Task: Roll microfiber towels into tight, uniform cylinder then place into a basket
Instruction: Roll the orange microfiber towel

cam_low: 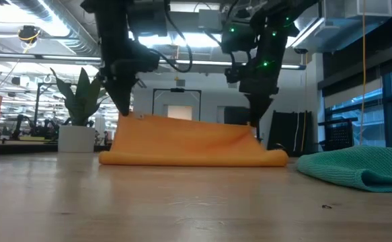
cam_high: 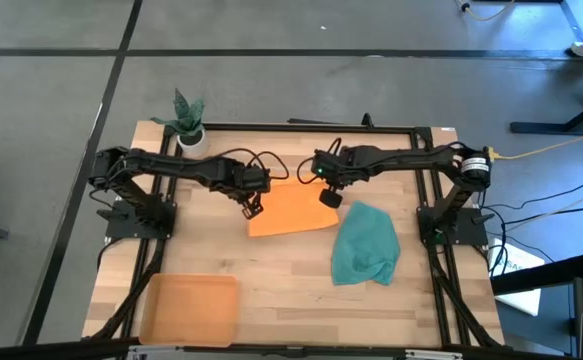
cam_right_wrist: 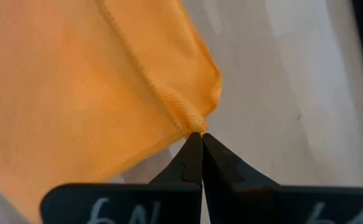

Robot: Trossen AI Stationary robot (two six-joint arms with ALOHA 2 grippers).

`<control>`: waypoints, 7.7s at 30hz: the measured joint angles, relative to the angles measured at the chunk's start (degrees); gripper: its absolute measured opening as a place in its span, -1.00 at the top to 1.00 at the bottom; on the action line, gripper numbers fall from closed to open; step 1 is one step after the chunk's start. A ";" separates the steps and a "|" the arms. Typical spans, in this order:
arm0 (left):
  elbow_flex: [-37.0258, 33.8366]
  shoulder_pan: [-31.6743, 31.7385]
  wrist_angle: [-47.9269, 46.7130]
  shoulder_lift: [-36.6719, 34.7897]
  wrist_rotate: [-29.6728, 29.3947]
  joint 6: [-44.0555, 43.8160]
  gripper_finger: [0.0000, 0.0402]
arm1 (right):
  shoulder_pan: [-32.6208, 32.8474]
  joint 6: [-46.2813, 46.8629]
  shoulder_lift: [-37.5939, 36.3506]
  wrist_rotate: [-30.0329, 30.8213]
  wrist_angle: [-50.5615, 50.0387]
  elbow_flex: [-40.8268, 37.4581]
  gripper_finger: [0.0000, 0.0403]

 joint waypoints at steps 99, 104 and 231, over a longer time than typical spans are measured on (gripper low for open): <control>-10.45 -11.79 20.99 9.05 10.67 1.11 0.59 | -1.31 -3.32 -0.07 -40.97 21.17 -14.90 0.24; -10.46 -11.79 21.06 9.07 10.59 0.93 0.59 | -0.33 -6.16 0.81 -36.41 21.31 -14.91 0.24; -17.94 -16.73 58.96 13.17 13.60 -4.68 0.59 | -7.72 -19.82 6.01 -15.35 46.07 -14.88 0.27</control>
